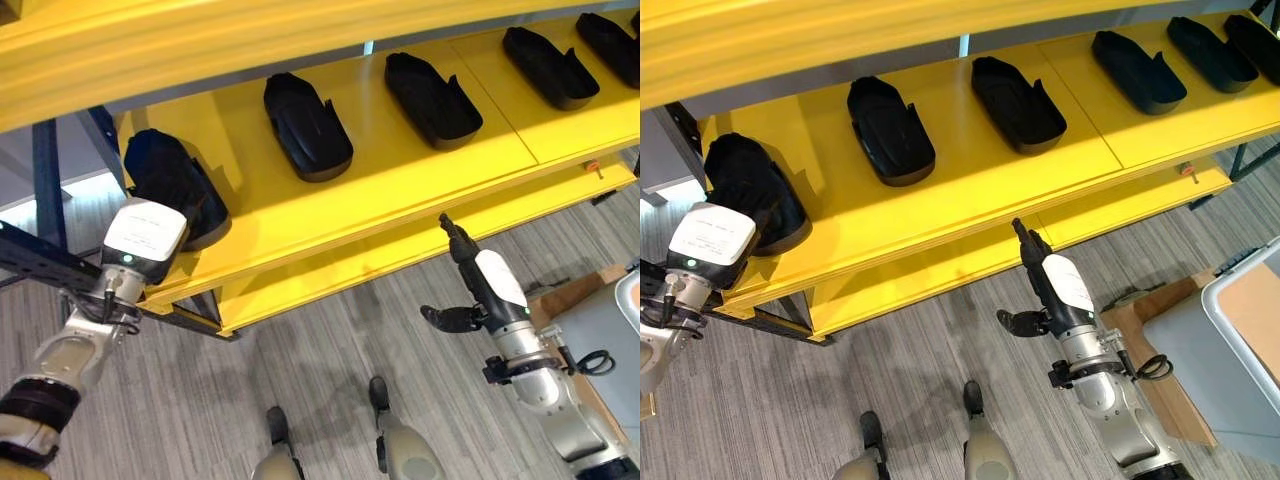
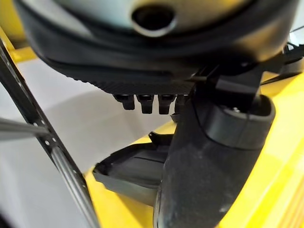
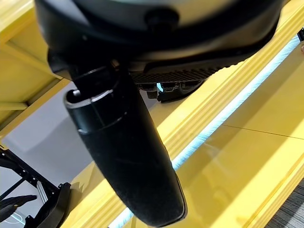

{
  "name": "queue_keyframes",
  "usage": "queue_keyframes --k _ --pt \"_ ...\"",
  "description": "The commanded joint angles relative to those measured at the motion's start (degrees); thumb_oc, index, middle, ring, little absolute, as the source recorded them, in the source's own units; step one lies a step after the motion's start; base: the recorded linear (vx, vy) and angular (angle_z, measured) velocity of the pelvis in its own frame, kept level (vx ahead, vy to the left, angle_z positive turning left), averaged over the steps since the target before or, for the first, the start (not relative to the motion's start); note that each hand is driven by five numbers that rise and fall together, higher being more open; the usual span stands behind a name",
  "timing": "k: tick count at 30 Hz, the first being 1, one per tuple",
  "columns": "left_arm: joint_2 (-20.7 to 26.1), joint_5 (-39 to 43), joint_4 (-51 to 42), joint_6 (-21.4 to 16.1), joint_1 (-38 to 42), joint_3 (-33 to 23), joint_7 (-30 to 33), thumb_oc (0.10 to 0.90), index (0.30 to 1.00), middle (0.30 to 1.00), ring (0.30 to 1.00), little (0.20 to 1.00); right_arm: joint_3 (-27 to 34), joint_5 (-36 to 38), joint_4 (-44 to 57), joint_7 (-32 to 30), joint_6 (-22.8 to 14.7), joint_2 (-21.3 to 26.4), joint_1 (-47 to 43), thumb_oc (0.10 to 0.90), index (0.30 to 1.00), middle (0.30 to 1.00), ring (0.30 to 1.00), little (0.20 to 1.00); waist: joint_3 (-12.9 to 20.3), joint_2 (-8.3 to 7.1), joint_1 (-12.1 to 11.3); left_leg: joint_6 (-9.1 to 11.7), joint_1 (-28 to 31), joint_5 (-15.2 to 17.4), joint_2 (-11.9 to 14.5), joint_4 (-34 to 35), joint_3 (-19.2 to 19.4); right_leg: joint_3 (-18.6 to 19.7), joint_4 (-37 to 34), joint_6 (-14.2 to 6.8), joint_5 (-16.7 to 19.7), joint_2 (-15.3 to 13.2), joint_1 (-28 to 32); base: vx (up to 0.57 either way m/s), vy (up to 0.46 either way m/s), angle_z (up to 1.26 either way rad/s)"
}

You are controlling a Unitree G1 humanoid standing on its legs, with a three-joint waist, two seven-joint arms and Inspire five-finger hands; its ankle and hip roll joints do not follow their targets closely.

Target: Move parts from the plastic box to the shelf.

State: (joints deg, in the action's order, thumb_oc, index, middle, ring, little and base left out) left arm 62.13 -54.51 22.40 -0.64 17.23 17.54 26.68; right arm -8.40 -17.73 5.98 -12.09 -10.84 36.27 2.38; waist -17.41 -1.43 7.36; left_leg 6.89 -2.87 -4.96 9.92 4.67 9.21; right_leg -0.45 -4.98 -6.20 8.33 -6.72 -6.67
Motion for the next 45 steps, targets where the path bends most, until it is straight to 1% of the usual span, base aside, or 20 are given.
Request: queue_keyframes --k 1,6,11,12,13,14,15,20,22,23,24,25,26,28,29,30,33,37,38,45 --pt "5.5 -0.7 0.6 1.1 3.0 -5.9 2.6 0.900 1.000 1.000 1.000 1.000 4.6 1.4 4.0 -2.1 -3.4 1.3 -1.2 0.900 1.000 1.000 1.000 1.000 7.4 -0.18 -0.1 1.0 5.5 2.9 2.1 0.3 2.2 -2.4 2.6 -5.7 -3.9 -7.0 4.6 0.02 -0.011 0.05" --pt "5.8 -0.8 -1.7 1.0 0.5 -8.8 2.6 0.900 1.000 1.000 1.000 1.000 5.7 1.2 3.9 -2.2 -3.2 0.7 -0.1 0.900 1.000 1.000 1.000 1.000 8.5 0.12 -0.4 0.9 5.9 3.1 1.9 0.3 1.8 -2.8 1.8 -5.7 -3.7 -7.1 5.8 0.00 0.000 0.00" --pt "5.0 0.3 -3.6 1.3 -1.7 -12.3 2.8 0.900 1.000 1.000 1.000 1.000 6.6 0.8 4.0 -2.3 -2.8 0.3 0.6 0.900 1.000 1.000 1.000 1.000 9.2 0.22 -0.5 0.9 6.2 3.2 1.9 0.3 1.8 -3.0 1.6 -5.7 -3.8 -7.0 6.4 0.00 -0.007 0.01" --pt "4.1 1.2 -4.3 1.5 -2.2 -13.4 3.0 0.900 1.000 1.000 1.000 1.000 6.8 0.7 4.0 -2.3 -2.7 0.2 0.8 0.900 1.000 1.000 1.000 1.000 9.4 0.23 -0.5 0.9 6.3 3.2 1.9 0.3 1.7 -3.0 1.5 -5.7 -3.8 -7.0 6.5 0.00 0.000 0.00" --pt "2.1 3.1 -5.7 1.7 -2.7 -15.5 3.4 0.900 1.000 1.000 1.000 1.000 7.4 0.5 4.0 -2.5 -2.4 -0.2 1.2 0.900 1.000 1.000 1.000 1.000 9.6 0.11 -0.7 0.9 6.4 3.3 1.8 0.3 1.7 -3.1 1.5 -5.6 -3.8 -7.0 6.6 0.00 0.000 0.00" --pt "2.0 3.1 -6.2 1.8 -3.4 -16.2 3.3 0.900 1.000 1.000 1.000 1.000 7.3 0.5 4.1 -2.4 -2.4 -0.1 1.2 0.900 1.000 1.000 1.000 1.000 9.6 0.22 -0.6 0.9 6.4 3.3 1.8 0.3 1.7 -3.1 1.5 -5.6 -3.8 -7.0 6.7 0.00 0.000 0.00" --pt "-1.0 5.6 -8.5 1.9 -4.3 -18.7 3.7 0.900 1.000 1.000 1.000 1.000 7.8 0.3 4.1 -2.3 -1.9 -0.7 1.7 0.900 1.000 1.000 1.000 1.000 9.9 0.06 -0.6 0.8 6.5 3.3 1.9 0.3 1.6 -3.1 1.4 -5.4 -3.9 -6.9 6.9 0.00 0.000 0.00" --pt "-12.3 18.0 -14.0 -0.1 -4.3 -23.5 5.3 0.900 1.000 1.000 1.000 1.000 8.1 0.6 4.4 -1.9 -0.3 -1.9 2.4 0.900 1.000 1.000 1.000 1.000 10.7 -0.50 -0.2 0.9 6.8 3.4 2.1 0.3 1.6 -3.1 0.9 -5.0 -4.0 -6.5 7.2 0.00 0.000 0.00" --pt "-18.6 27.5 -16.1 -2.8 -2.2 -23.4 6.5 0.900 1.000 1.000 1.000 1.000 7.3 1.2 4.8 -1.8 0.1 -2.3 2.2 0.900 1.000 1.000 1.000 1.000 10.9 -0.62 0.2 1.0 7.3 3.6 2.3 0.3 1.9 -3.0 0.9 -4.9 -4.3 -6.3 7.6 0.00 0.000 0.00" --pt "-20.8 31.2 -16.5 -3.8 -1.6 -23.3 6.9 0.900 1.000 1.000 1.000 1.000 7.1 1.5 4.9 -1.8 0.2 -2.4 2.3 0.900 1.000 1.000 1.000 1.000 11.0 -0.75 0.3 1.0 7.1 3.2 2.4 0.3 1.9 -2.9 0.9 -4.7 -4.0 -6.2 7.3 0.00 0.000 0.00" --pt "-20.8 31.2 -16.5 -3.8 -1.6 -23.3 6.9 0.900 1.000 1.000 1.000 1.000 7.1 1.5 4.9 -1.8 0.2 -2.4 2.3 0.900 1.000 1.000 1.000 1.000 11.0 -0.75 0.3 1.0 7.1 3.2 2.4 0.3 1.9 -2.9 0.9 -4.7 -4.0 -6.2 7.3 0.00 0.000 0.00" --pt "-25.1 39.5 -17.4 -6.1 0.2 -22.6 7.0 0.900 1.000 1.000 1.000 1.000 6.5 2.2 5.3 -1.6 0.5 -2.4 2.1 0.900 1.000 1.000 1.000 1.000 11.2 -0.92 0.6 1.1 7.1 3.1 2.6 0.3 2.1 -2.8 0.9 -4.6 -4.0 -5.9 7.3 0.00 -0.028 -0.04" --pt "-27.9 44.4 -17.7 -7.6 1.5 -21.6 7.0 0.900 1.000 1.000 1.000 1.000 6.1 2.6 5.4 -1.6 0.6 -2.3 2.0 0.900 1.000 1.000 1.000 1.000 11.1 -0.94 0.7 1.2 7.2 3.0 2.8 0.3 2.2 -2.8 0.9 -4.5 -4.1 -5.8 7.3 0.01 -0.036 -0.02" --pt "-30.3 48.9 -17.8 -8.4 3.1 -19.8 6.5 0.900 1.000 1.000 1.000 1.000 5.6 2.9 5.9 -1.4 0.7 -2.0 1.6 0.900 1.000 1.000 1.000 1.000 11.3 -1.12 1.1 1.3 7.1 2.8 3.0 0.3 2.2 -2.6 0.9 -4.4 -4.1 -5.5 7.2 0.00 -0.013 -0.02" --pt "-30.3 49.0 -17.8 -8.4 3.2 -19.7 6.4 0.900 1.000 1.000 1.000 1.000 5.7 2.9 5.9 -1.4 0.7 -2.0 1.6 0.900 1.000 1.000 1.000 1.000 11.3 -1.06 1.1 1.3 7.1 2.8 3.1 0.3 2.2 -2.6 0.9 -4.4 -4.1 -5.5 7.1 0.01 -0.030 -0.04" --pt "-32.7 53.9 -17.3 -9.4 4.6 -18.2 7.1 0.900 1.000 1.000 1.000 1.000 4.9 3.1 6.2 -1.3 0.9 -1.6 1.2 0.900 1.000 1.000 1.000 1.000 11.4 -1.30 1.4 1.4 7.1 2.7 3.3 0.3 2.3 -2.4 0.9 -4.3 -4.1 -5.2 7.1 0.01 -0.033 -0.05" --pt "-36.1 61.2 -15.5 -11.5 6.8 -16.1 6.9 0.900 1.000 1.000 1.000 1.000 3.7 3.3 6.5 -1.5 0.9 -1.3 0.4 0.900 1.000 1.000 1.000 1.000 11.4 -1.56 1.8 1.5 7.2 2.4 3.8 0.3 2.4 -2.1 0.9 -4.1 -4.2 -4.7 6.9 0.01 -0.026 -0.03" --pt "-37.5 63.6 -14.0 -12.2 8.1 -14.6 6.4 0.900 1.000 1.000 1.000 1.000 2.7 3.7 6.7 -1.4 0.7 -0.8 0.0 0.900 1.000 1.000 1.000 1.000 11.2 -1.80 2.0 1.7 7.3 2.3 4.2 0.3 2.8 -1.8 0.9 -3.9 -4.3 -4.3 6.9 0.01 -0.020 -0.05" --pt "-38.6 66.3 -12.6 -12.6 8.5 -14.2 5.9 0.900 1.000 1.000 1.000 1.000 2.4 3.8 6.9 -1.3 0.6 -0.7 -0.1 0.900 1.000 1.000 1.000 1.000 11.3 -1.94 2.3 1.8 7.4 2.2 4.4 0.3 2.9 -1.5 0.8 -3.9 -4.3 -4.1 6.9 0.02 -0.030 -0.04" --pt "-40.4 69.1 -9.7 -12.8 9.9 -13.1 5.9 0.900 1.000 1.000 1.000 1.000 1.6 3.7 6.9 -1.9 0.5 -0.4 -0.7 0.900 1.000 1.000 1.000 1.000 10.9 -2.19 2.7 2.1 7.5 2.0 4.8 0.3 3.3 -1.1 0.5 -3.7 -4.5 -3.5 7.0 0.01 -0.015 -0.04"
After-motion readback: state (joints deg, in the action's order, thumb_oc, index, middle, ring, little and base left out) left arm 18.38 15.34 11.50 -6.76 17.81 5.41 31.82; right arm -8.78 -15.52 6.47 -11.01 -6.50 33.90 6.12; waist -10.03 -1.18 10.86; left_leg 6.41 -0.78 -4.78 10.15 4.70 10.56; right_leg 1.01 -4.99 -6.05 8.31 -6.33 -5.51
